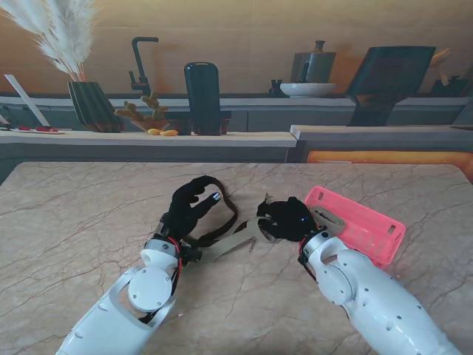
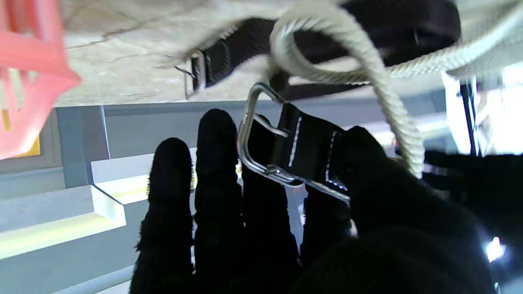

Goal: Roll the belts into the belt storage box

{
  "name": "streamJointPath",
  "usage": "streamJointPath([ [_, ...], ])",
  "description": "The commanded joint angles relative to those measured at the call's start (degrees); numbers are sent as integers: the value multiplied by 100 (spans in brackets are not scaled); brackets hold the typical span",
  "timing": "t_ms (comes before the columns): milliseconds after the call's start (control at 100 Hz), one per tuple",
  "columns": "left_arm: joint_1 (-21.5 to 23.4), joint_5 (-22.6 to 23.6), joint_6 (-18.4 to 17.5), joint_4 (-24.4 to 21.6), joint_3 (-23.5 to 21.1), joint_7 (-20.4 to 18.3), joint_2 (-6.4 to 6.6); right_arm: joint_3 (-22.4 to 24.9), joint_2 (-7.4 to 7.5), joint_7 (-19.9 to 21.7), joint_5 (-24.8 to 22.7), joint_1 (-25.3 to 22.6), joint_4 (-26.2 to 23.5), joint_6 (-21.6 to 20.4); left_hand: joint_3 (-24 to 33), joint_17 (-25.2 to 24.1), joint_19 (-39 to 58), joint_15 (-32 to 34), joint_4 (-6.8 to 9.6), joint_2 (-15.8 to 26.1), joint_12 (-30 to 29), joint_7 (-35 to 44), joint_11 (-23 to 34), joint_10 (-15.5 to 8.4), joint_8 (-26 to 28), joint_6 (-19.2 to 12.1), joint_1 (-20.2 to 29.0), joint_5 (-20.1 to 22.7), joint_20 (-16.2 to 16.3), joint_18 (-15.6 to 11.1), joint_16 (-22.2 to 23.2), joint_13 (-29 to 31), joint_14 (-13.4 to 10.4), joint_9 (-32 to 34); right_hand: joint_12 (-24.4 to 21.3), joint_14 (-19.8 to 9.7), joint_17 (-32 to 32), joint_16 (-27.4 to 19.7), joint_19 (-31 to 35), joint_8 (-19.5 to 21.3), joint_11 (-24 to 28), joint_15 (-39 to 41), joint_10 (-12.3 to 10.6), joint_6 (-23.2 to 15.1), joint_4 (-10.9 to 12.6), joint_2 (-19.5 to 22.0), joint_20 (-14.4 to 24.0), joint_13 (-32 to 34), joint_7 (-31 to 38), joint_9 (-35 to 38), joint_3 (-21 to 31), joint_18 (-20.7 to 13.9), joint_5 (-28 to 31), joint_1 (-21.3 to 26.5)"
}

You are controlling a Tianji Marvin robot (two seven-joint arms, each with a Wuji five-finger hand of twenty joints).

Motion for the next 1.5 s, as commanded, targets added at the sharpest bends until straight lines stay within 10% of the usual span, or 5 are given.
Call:
streamJointPath([
  [0,31,4,-93,-14,9,-32,25,72,-113,-14,51,-130,-243,-25,-91,52,134,1,196,23,61,-37,13,7,43,-11,74,62,-59,-132,51,131,-1,113,4,-100,-154,-27,-117,290,-62,-73,93,-891,144,596,-90,-173,469,-91,133,2,334,498],
  [710,73,444,-711,-68,90,-401,204,666,-641,136,3120,-734,-1360,-257,231,34,-475,-591,145,-440,-147,-728,-582,-89,-88,-247,-173,-651,-436,-268,-181,-185,-237,-631,-291,-236,-771,-339,-1462,78,-1515,-1608,97,-1742,110,756,353,-786,-282,-693,-124,70,438,-361],
  [950,-44,714,-960,95,142,-505,266,528,-621,510,3501,-621,-1150,-326,2217,37,-974,-912,-30,-1358,-523,-1067,-772,-88,-538,-328,-1295,-1181,-395,-290,-372,-368,-329,-1197,-500,-251,-852,-670,-1936,-82,-2176,-2439,29,-1859,113,1031,380,-931,-611,-854,-337,140,384,-835],
  [1170,-166,910,-985,198,272,-687,332,356,-622,454,3304,-399,-817,-706,2484,105,-1100,-976,-56,-1521,-579,-1179,-820,-17,-635,-356,-1337,-1319,-418,-208,-408,-351,-313,-1238,-746,-286,-1150,-1161,-2722,-231,-2652,-3359,-31,-2152,144,1584,368,-1367,-997,-1572,-901,204,-108,-1153],
  [1490,-119,-200,-777,129,516,-776,147,117,-614,396,3041,-165,-459,-1195,2804,205,-897,-932,-110,-1480,-579,-1406,-615,-306,-840,-616,-1066,-1336,-236,-78,-439,-72,-544,-954,-1180,-340,-1207,-1732,-3427,-991,-3055,-3893,-320,-1694,322,2556,200,-1859,-1831,-2542,-1353,177,-803,-1692],
])
